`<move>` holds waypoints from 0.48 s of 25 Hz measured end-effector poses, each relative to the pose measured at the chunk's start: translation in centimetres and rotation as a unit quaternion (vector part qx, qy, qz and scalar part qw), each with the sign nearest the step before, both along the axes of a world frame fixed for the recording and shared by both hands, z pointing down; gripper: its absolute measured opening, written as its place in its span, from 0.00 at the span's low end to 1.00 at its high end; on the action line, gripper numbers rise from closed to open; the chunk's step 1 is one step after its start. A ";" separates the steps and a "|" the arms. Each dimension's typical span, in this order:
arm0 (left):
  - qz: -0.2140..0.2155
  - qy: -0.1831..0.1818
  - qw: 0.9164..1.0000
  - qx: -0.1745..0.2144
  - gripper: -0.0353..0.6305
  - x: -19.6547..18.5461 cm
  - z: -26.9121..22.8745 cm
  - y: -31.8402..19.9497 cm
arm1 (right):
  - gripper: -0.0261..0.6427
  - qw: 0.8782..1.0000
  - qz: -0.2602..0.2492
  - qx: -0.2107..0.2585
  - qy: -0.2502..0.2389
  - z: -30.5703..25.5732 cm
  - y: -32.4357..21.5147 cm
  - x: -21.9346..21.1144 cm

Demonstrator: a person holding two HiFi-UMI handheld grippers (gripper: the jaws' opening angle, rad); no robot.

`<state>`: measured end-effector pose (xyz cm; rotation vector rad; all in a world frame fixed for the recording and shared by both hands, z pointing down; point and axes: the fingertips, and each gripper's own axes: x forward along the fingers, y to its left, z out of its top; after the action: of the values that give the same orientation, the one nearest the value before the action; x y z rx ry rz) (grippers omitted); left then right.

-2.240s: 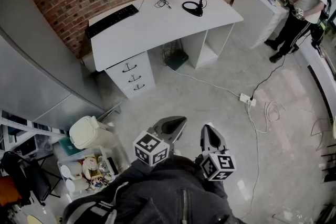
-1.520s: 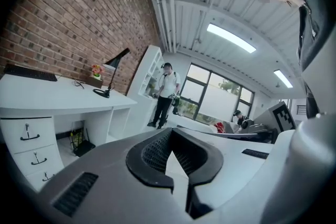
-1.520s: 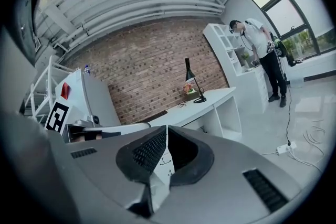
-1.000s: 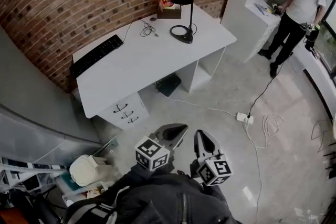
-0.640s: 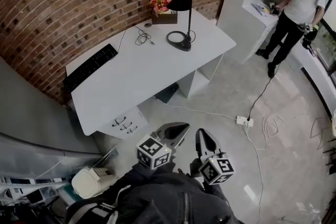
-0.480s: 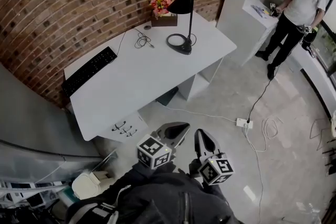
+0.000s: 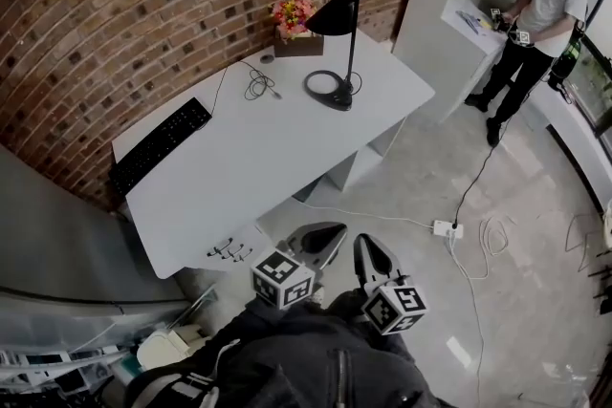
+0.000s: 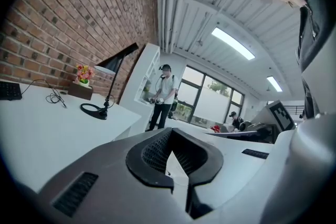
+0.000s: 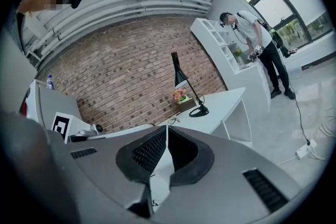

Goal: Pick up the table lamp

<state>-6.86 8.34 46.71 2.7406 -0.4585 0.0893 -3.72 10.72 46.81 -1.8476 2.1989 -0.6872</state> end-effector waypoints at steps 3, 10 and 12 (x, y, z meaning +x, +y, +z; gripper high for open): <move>0.001 0.000 1.000 -0.009 0.06 -0.2 0.3 0.0 | 0.06 1.000 -0.009 -0.007 0.001 0.2 -0.3 -0.5; -0.016 -0.002 1.000 -0.023 0.06 -1.4 1.1 -0.5 | 0.06 0.999 -0.028 -0.023 -0.001 1.0 -1.1 -1.3; -0.024 -0.005 0.999 -0.024 0.06 -1.8 1.4 -0.9 | 0.06 0.999 -0.038 -0.023 -0.002 0.9 -1.6 -1.8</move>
<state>-8.61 7.47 48.14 2.6808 -0.5168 0.0998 -5.51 9.16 47.67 -1.7901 2.2802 -0.7603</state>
